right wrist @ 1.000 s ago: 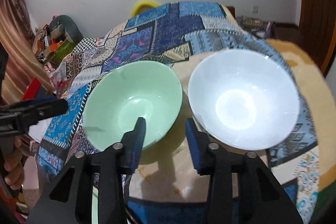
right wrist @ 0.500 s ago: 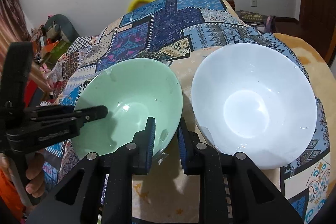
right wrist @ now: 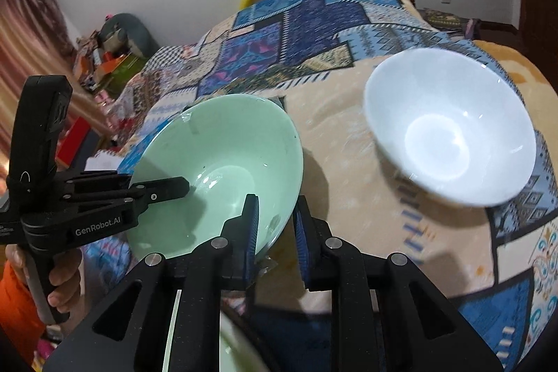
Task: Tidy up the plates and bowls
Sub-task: 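Lift the light green bowl with both tools over the pink bowl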
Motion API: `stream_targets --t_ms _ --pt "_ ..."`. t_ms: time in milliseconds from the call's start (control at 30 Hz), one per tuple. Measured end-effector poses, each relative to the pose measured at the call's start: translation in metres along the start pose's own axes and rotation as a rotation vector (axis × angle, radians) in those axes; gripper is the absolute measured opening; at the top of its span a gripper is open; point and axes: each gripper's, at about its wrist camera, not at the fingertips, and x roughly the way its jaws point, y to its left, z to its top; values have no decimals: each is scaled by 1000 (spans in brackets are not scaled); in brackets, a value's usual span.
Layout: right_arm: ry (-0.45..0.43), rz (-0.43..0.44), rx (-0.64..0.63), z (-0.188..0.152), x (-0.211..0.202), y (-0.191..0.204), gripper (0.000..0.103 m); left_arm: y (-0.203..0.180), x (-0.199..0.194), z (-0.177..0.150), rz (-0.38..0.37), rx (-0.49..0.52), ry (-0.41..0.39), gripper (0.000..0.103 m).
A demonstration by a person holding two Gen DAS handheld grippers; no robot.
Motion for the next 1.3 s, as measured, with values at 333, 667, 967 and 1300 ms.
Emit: stream_targets --t_ms 333,667,967,1300 --pt "32 -6 5 11 22 3 17 3 -3 -6 3 -19 0 13" --pt "-3 -45 -18 5 2 13 12 -3 -23 -16 -23 -49 -20 13" --pt "-73 -54 -59 0 -39 38 12 -12 -78 -32 -25 -43 -99 13" --pt "-128 -36 -104 -10 -76 75 12 -9 -137 -70 -16 -59 -166 13"
